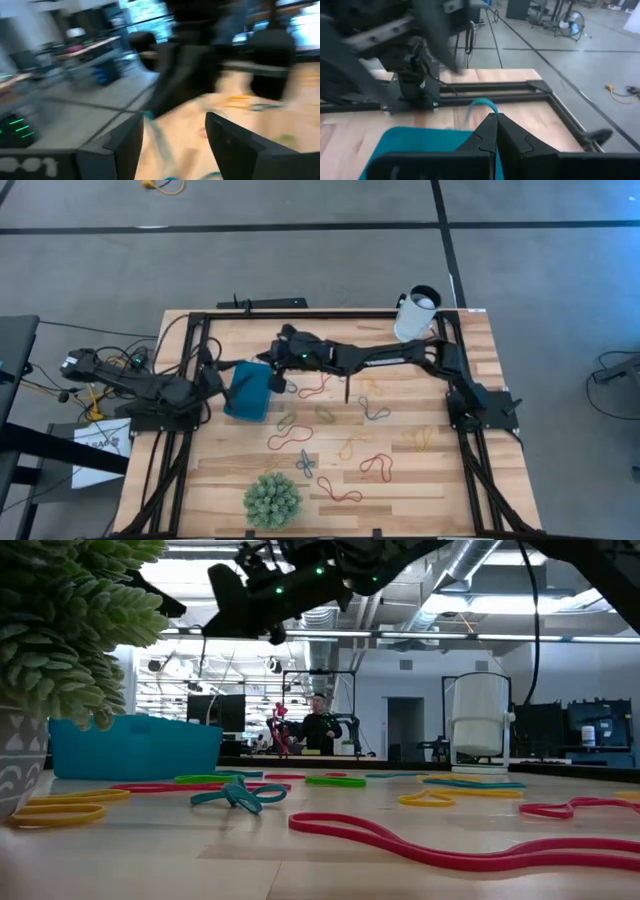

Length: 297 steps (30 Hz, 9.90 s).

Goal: Pick and place items into bin
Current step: Put the blue rubber band into the blue bin

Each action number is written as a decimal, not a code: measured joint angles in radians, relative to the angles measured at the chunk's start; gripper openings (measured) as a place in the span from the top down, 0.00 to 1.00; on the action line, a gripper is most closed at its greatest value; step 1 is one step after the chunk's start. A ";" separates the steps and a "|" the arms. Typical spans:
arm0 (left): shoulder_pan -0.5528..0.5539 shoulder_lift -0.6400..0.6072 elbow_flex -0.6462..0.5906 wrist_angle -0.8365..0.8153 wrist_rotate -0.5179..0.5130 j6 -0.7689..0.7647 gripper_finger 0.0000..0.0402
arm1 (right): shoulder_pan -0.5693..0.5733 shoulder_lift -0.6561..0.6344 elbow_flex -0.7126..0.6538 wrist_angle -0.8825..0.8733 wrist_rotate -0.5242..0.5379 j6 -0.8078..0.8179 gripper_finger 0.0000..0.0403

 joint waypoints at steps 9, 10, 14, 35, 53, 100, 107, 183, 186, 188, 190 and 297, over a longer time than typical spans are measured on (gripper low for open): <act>0.000 0.003 0.000 -0.004 0.044 -0.056 0.47 | 0.017 -0.017 0.026 -0.036 0.000 -0.035 1.00; 0.000 0.008 0.000 -0.003 0.052 -0.066 0.47 | 0.019 -0.019 0.028 -0.029 0.001 -0.038 1.00; 0.009 0.014 0.000 -0.003 0.044 -0.084 0.47 | 0.017 -0.019 0.027 -0.031 -0.001 -0.051 1.00; 0.136 0.027 0.000 0.000 0.173 -0.085 0.87 | 0.032 -0.019 0.027 0.030 -0.045 -0.061 1.00; 0.136 0.026 0.000 -0.234 0.073 -0.216 1.00 | 0.034 -0.019 0.026 -0.147 -0.019 0.033 0.80; 0.357 0.379 0.001 -0.230 0.200 -0.276 0.99 | 0.070 -0.018 0.026 -0.316 0.004 0.151 0.75; 0.429 0.458 0.001 -0.194 0.370 -0.280 0.89 | 0.069 -0.018 0.026 -0.316 0.004 0.148 0.75; 0.441 0.039 0.232 -0.446 0.231 -0.117 0.69 | -0.337 -0.430 -0.730 -0.501 -0.073 0.002 0.75; 0.441 0.039 0.232 -0.446 0.231 -0.116 0.69 | -0.337 -0.430 -0.730 -0.502 -0.073 0.001 0.75; 0.441 0.039 0.232 -0.446 0.231 -0.116 0.69 | -0.336 -0.423 -0.730 -0.503 -0.073 0.001 0.75; 0.441 0.039 0.232 -0.446 0.231 -0.117 0.69 | -0.335 -0.399 -0.729 -0.496 -0.073 0.001 0.75; 0.441 0.205 0.232 -0.263 0.499 0.005 0.64 | -0.081 -0.327 -0.293 -0.096 0.001 -0.138 1.00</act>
